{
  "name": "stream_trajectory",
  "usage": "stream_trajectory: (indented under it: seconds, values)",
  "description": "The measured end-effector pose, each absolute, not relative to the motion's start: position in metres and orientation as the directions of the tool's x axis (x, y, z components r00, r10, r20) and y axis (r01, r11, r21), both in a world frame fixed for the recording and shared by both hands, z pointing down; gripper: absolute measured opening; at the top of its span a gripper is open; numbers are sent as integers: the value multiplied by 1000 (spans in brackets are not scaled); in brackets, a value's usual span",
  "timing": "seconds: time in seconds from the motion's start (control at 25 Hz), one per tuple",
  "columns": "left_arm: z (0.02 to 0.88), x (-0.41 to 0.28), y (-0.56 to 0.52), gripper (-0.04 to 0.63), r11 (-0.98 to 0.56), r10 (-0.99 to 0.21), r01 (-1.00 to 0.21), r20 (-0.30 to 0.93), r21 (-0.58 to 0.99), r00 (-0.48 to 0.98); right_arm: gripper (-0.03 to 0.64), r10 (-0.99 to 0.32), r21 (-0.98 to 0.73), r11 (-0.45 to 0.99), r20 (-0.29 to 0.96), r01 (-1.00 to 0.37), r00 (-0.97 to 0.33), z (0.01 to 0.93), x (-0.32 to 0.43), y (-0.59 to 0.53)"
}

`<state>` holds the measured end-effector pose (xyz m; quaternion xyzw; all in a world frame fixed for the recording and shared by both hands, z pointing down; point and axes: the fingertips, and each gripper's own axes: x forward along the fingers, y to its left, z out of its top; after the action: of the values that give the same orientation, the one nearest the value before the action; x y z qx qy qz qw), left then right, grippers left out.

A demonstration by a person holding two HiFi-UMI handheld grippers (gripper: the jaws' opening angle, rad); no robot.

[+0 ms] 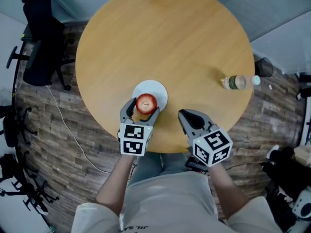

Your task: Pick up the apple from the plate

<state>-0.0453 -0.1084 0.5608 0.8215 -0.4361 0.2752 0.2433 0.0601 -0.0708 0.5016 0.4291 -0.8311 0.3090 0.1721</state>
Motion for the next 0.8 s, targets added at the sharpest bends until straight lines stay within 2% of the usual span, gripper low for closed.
stream_trajectory:
  seconds: [0.8]
  values:
    - [480, -51, -61, 370, -536, -633, -832, 583, 146, 510, 35, -660, -315, 478, 487, -820, -572, 460, 61, -56]
